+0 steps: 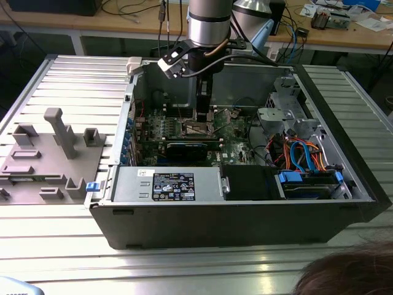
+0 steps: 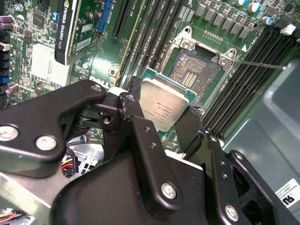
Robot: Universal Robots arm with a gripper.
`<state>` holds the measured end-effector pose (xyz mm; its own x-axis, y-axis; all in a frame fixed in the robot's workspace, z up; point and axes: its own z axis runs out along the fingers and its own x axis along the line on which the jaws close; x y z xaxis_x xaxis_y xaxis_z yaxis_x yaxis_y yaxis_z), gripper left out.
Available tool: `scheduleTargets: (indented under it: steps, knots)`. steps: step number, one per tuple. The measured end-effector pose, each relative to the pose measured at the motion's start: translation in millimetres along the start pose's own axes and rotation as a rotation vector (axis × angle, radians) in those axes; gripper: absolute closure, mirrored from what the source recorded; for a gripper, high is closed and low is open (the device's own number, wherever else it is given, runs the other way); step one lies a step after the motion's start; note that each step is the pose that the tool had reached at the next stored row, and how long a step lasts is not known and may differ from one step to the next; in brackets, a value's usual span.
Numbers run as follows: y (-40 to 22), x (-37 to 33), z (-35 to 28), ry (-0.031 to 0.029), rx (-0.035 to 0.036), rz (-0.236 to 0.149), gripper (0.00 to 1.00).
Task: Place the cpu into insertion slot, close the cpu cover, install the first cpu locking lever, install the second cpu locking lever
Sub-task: 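Place the cpu into insertion slot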
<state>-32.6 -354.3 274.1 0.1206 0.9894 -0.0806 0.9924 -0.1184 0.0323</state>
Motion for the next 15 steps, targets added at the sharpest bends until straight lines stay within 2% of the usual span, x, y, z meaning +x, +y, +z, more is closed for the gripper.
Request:
scheduleTargets:
  steps: [15]
  knots:
    - [0.0,0.0,0.2,-0.0011,0.0005,0.008,0.46]
